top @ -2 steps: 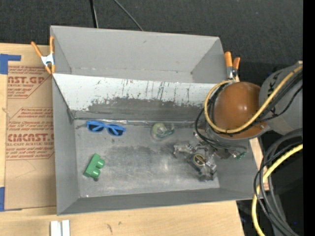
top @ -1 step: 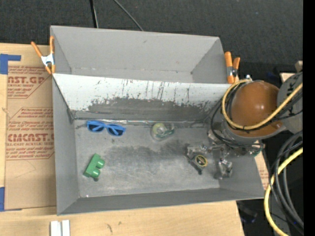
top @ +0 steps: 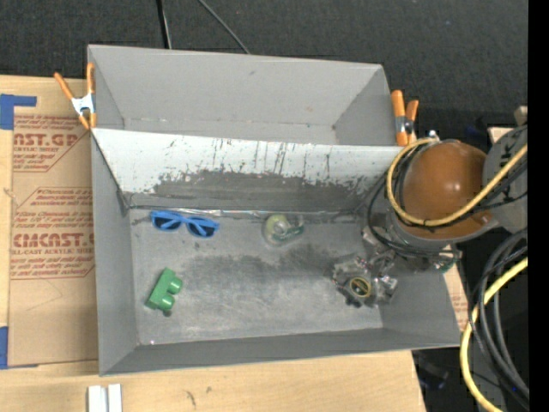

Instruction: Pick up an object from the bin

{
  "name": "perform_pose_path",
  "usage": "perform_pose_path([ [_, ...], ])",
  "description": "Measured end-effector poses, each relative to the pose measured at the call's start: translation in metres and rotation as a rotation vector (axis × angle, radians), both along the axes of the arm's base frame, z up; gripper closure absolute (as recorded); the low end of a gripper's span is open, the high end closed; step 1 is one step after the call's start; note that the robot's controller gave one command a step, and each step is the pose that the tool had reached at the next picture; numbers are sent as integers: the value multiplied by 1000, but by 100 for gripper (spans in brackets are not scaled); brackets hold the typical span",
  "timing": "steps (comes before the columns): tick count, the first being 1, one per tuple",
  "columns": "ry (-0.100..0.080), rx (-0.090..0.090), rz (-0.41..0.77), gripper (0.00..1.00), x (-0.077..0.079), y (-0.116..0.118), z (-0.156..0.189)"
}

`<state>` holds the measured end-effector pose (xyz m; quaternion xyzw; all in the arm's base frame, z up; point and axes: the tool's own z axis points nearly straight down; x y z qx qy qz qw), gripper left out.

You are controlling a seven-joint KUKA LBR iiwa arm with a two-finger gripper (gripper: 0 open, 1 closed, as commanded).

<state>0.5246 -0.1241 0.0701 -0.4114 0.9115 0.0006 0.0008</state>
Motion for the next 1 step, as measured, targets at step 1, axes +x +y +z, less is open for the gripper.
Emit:
perform_pose_path([
  [1, -8, -2, 7, 100, 2, 16, 117],
])
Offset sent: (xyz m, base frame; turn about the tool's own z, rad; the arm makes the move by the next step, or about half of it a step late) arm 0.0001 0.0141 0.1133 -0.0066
